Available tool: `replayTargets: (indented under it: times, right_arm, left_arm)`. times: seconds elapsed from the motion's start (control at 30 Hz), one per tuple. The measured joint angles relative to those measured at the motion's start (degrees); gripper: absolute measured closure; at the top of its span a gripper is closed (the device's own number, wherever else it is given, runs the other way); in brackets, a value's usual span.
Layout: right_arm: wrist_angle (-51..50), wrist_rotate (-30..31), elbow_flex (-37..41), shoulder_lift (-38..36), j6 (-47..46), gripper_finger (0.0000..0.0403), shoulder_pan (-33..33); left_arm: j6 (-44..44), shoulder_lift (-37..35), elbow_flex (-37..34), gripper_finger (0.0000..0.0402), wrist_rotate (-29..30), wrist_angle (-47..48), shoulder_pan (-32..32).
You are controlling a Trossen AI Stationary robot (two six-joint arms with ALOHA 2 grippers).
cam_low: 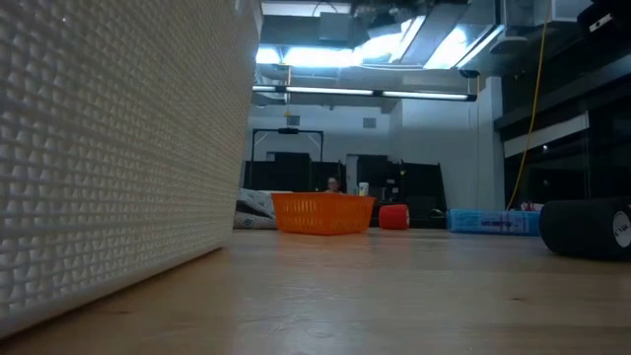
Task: Pick & place medical supplies in basket/bin
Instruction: Put the red bandage into the transparent black bin
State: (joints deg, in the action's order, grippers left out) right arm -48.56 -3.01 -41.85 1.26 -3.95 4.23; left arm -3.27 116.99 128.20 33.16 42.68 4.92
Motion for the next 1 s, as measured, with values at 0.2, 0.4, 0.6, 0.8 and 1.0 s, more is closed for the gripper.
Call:
replayTargets:
  times: [0.2,0.4,0.6,0.8,1.0]
  right_arm:
    - [2.27,-0.61,-0.02,0.00,-3.51,0.0350,-0.01]
    - [1.94,-1.03,-0.02,0.00,1.19,0.0351,-0.02]
    - [2.04,-0.94,-0.02,0.00,0.37,0.0350,-0.02]
    - [2.05,-0.92,-0.02,-0.01,0.06,0.0350,-0.02]
    - [2.06,-0.91,-0.02,0.00,0.62,0.0350,-0.01]
  left_arm:
    - [-1.93,-0.02,-0.12,0.0180,-0.66,-0.19,1.69]
    - [0.82,-0.06,-0.13,0.0180,-2.49,-2.21,4.55]
    - [7.01,0.00,0.01,0.0180,-3.32,-2.21,9.53]
    - [7.85,0.61,0.04,0.0180,-7.29,-2.20,13.77]
    - [6.94,0.75,0.04,0.0182,-7.53,-2.92,16.26]
